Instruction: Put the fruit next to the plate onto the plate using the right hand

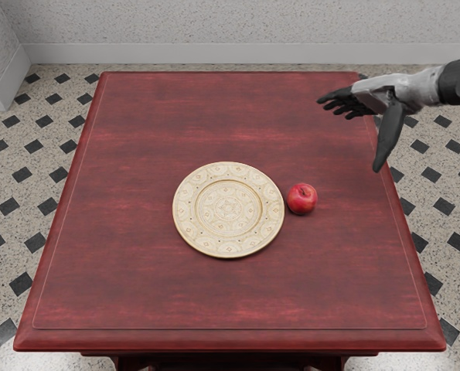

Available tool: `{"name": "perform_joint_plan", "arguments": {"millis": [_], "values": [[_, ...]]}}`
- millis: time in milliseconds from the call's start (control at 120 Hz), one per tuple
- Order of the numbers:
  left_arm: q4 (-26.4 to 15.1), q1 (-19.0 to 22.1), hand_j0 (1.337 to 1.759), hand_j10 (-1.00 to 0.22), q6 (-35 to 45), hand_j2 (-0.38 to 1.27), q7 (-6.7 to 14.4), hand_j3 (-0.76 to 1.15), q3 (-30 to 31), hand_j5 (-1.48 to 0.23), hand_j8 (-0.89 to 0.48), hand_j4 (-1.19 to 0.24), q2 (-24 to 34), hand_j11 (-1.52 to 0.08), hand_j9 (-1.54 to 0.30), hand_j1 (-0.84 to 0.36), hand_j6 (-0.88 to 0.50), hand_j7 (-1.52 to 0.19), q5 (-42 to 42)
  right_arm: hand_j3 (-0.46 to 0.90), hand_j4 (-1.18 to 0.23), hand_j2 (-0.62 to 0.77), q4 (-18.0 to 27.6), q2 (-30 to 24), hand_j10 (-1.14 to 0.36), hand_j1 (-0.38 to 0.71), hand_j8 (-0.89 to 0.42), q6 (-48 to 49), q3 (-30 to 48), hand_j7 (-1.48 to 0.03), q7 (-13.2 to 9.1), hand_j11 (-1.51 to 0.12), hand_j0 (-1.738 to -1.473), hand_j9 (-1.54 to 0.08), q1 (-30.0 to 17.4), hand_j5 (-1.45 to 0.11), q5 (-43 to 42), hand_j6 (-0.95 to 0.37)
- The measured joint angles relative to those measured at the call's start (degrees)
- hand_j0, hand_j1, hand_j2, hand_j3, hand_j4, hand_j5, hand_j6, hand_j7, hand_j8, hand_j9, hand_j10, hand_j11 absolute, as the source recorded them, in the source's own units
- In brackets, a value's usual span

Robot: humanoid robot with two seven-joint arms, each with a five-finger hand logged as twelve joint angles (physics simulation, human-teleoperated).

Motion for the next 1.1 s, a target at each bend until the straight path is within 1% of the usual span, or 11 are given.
{"name": "perform_joint_plan", "arguments": {"millis": [75,108,133,192,233,292,367,500,700,875,1100], "values": [[0.0,0.0,1.658,-0.24,-0.01,0.05,0.0,0.0,0.0,-0.32,-0.24,-0.24,0.0,-0.32,-0.32,0.06,-0.24,-0.32,0.0,0.0,-0.04,-0.01,0.18,0.05,-0.03,-0.31,-0.04,0.03,0.34,-0.04,-0.95,-0.04,-1.658,-0.04,-1.46,-0.04,0.89,-0.04],[0.0,0.0,1.658,-0.24,-0.02,0.05,0.0,0.0,0.0,-0.32,-0.24,-0.24,0.0,-0.32,-0.32,0.06,-0.24,-0.32,0.0,0.0,-0.04,-0.01,0.36,0.41,-0.03,-0.31,-0.04,0.04,0.73,-0.04,-2.54,-0.04,-1.658,-0.04,-1.64,-0.04,1.14,-0.04],[0.0,0.0,1.658,-0.24,-0.02,0.05,0.0,0.0,0.0,-0.32,-0.24,-0.24,0.0,-0.32,-0.32,0.06,-0.24,-0.32,0.0,0.0,-0.04,-0.01,0.86,0.51,-0.04,-0.31,-0.04,0.05,1.77,-0.04,-4.98,-0.04,-1.658,-0.04,-1.67,-0.04,1.29,-0.04],[0.0,0.0,1.658,-0.24,-0.02,0.05,0.0,0.0,0.0,-0.32,-0.24,-0.24,0.0,-0.32,-0.32,0.06,-0.24,-0.32,0.0,0.0,-0.04,-0.01,3.33,0.1,-0.04,-0.31,-0.04,0.06,5.82,-0.04,-13.52,-0.04,-1.658,-0.04,-1.94,-0.04,1.86,-0.04],[0.0,0.0,1.658,-0.24,-0.01,0.05,0.0,0.0,0.0,-0.32,-0.24,-0.24,0.0,-0.32,-0.32,0.06,-0.24,-0.32,0.0,0.0,-0.04,-0.01,5.81,-0.18,-0.04,-0.31,-0.04,0.06,8.28,-0.04,-18.05,-0.04,-1.658,-0.04,-2.2,-0.04,3.24,-0.04],[0.0,0.0,1.658,-0.24,0.0,0.05,0.0,0.0,0.0,-0.32,-0.24,-0.24,0.0,-0.32,-0.32,0.06,-0.24,-0.32,0.0,0.0,-0.04,-0.01,8.88,-0.39,-0.04,-0.31,-0.04,0.07,11.22,-0.04,-21.99,-0.04,-1.658,-0.04,-2.42,-0.04,5.09,-0.04],[0.0,0.0,1.658,-0.24,0.0,0.05,0.0,0.0,0.0,-0.32,-0.24,-0.24,0.0,-0.32,-0.32,0.06,-0.24,-0.32,0.0,0.0,-0.04,-0.01,15.33,-1.43,-0.04,-0.31,-0.04,0.07,14.0,-0.04,-24.69,-0.04,-1.658,-0.04,-2.47,-0.04,4.42,-0.04],[0.0,0.0,1.658,-0.24,0.0,0.05,0.0,0.0,0.0,-0.32,-0.24,-0.24,0.0,-0.32,-0.32,0.06,-0.24,-0.32,0.0,0.0,-0.05,-0.01,23.04,-1.48,-0.05,-0.29,-0.05,-0.84,16.72,-0.06,-26.54,-0.06,-1.658,-0.06,-3.88,-0.06,-2.07,-0.05],[0.0,0.0,1.658,-0.24,-0.01,0.05,0.0,0.0,0.0,-0.32,-0.24,-0.24,0.0,-0.32,-0.32,0.06,-0.24,-0.32,0.0,0.0,-0.05,-0.01,32.13,1.19,-0.05,-0.29,-0.05,-18.52,17.45,-0.06,-27.14,-0.06,-1.658,-0.06,-10.96,-0.06,-19.07,-0.05],[0.0,0.0,1.658,-0.24,-0.01,0.05,0.0,0.0,0.0,-0.32,-0.24,-0.24,0.0,-0.32,-0.32,0.06,-0.24,-0.32,0.0,0.0,-0.11,-0.02,34.69,1.97,-0.11,-0.23,-0.11,-25.72,17.43,-0.13,-27.23,-0.13,-1.658,-0.13,-16.42,-0.13,-23.79,-0.11],[0.0,0.0,1.658,-0.24,-0.01,0.05,0.0,0.0,0.0,-0.32,-0.24,-0.24,0.0,-0.32,-0.32,0.06,-0.24,-0.32,0.0,0.0,-0.19,-0.04,35.37,3.91,-0.19,-0.13,-0.19,-30.38,17.32,-0.24,-27.24,-0.24,-1.658,-0.24,-21.7,-0.24,-31.65,-0.19]]}}
